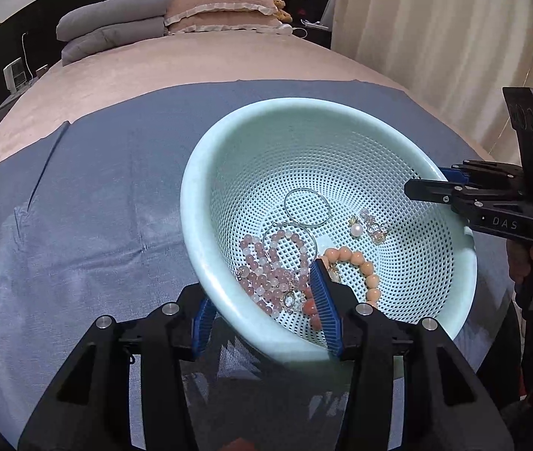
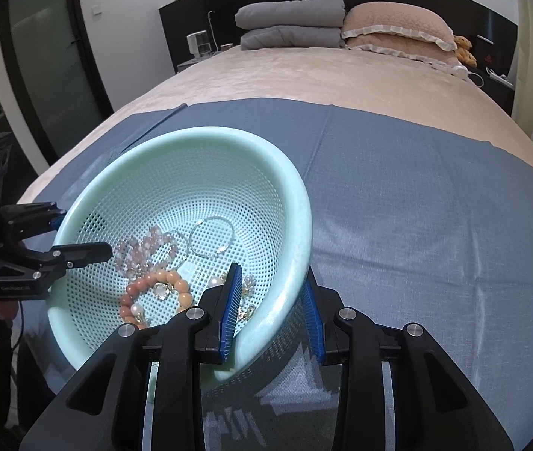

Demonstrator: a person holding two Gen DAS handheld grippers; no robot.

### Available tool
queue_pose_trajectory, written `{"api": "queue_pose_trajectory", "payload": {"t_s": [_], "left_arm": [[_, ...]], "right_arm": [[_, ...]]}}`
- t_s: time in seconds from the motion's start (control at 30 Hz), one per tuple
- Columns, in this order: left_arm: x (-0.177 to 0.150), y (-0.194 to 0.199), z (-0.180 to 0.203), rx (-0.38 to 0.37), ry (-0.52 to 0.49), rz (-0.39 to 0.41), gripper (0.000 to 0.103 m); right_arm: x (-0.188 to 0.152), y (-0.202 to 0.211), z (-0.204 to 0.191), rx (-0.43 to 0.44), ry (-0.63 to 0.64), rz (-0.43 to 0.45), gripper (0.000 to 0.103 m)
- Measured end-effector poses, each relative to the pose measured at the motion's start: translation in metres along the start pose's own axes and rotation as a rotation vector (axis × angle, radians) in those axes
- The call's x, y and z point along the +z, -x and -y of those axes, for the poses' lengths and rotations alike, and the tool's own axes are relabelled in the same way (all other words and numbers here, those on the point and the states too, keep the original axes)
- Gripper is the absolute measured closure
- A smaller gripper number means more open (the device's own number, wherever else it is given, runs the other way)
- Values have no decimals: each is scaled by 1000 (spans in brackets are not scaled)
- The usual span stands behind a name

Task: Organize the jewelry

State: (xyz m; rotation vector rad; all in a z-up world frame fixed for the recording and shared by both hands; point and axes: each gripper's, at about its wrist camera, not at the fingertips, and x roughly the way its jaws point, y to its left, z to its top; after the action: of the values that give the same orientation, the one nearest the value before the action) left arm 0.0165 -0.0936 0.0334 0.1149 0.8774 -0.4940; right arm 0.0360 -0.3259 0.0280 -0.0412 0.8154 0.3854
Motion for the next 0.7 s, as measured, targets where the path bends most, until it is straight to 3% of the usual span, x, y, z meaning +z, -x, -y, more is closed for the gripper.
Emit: {"api": "queue_pose_trajectory", "payload": {"t_s": [0.07,0.1,0.13,0.17,0.27,0.3,0.43,0.7], "left_arm": [[1,1,0,2,-1,4,51],[2,2,-1,2,-4,11,47],[4,4,0,6,-10,23,36],[4,8,1,8,-16,34,27],[7,17,6,28,-28,58,14],[8,19,5,42,-28,63,12],[7,32,4,62,-11,95,6],[-7,45,9,113,-31,112,6]], "right_arm": [[0,-2,0,-2,-1,-3,71],[-1,-3,0,-3,0,-3,59],[-2,-3,-1,-6,3,-2,50],[-2,-2,-1,-8,7,1,32],[-3,2,-2,-14,11,22,25],[-2,4,-1,-20,8,25,17],[-6,15,5,-30,-8,44,17],[-24,36,13,-46,-21,66,17]]}}
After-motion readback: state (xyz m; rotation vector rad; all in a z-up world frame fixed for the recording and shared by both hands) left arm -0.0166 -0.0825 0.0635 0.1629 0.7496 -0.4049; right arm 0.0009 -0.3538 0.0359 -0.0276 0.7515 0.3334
